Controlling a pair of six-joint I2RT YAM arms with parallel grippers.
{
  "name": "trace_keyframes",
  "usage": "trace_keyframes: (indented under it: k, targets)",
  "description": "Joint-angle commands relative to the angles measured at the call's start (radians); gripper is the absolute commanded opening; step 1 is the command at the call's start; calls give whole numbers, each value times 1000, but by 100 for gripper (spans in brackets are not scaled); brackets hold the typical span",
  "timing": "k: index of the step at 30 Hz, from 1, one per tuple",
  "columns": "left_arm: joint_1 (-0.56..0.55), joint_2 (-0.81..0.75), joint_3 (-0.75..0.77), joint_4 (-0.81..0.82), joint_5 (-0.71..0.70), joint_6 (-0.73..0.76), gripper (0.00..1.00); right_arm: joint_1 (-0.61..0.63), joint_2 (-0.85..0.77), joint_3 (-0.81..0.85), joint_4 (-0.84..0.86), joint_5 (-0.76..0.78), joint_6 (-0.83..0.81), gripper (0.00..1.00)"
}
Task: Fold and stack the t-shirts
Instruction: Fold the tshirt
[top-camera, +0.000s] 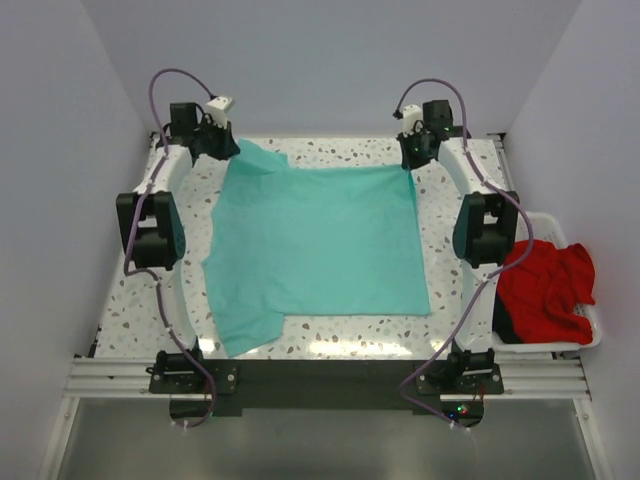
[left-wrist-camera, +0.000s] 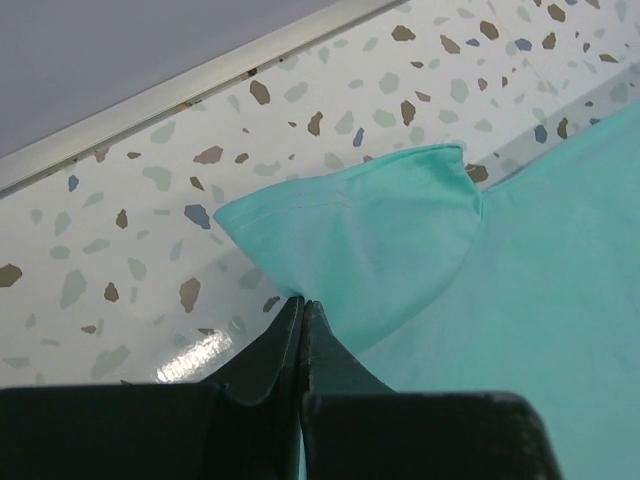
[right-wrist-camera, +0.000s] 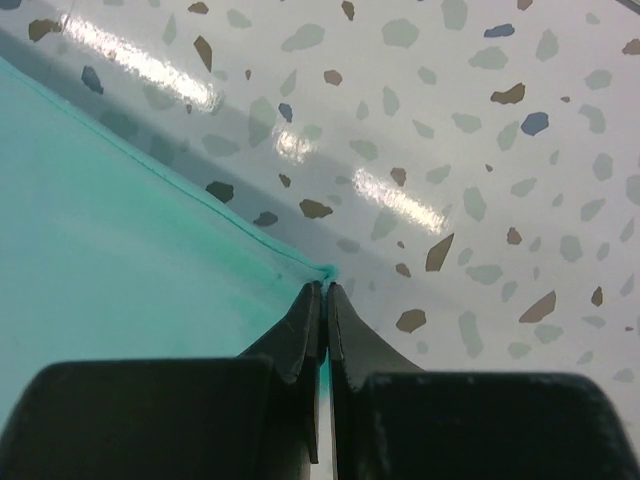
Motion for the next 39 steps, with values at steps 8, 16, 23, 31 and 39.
trace_keyframes:
  k: [8,16,23,31,39]
  targets:
    - [15,-313,-332,39,83,171,0,-6,-166,-119,-68,-58,-83,0]
    - [16,-437,-499,13,81,240,0,-6,-221,-215,-78,-69,-138,0]
    - [16,-532,-622,-15,58,293,0,-8,-256,-312,-81,-73,-207,0]
    - [15,-584,-786,-22,2,361,0,-9,-239,-396,-87,-81,-261,0]
    - [15,-529,-844,-7,-34,369,0,-8,-210,-469,-73,-52,-291,0]
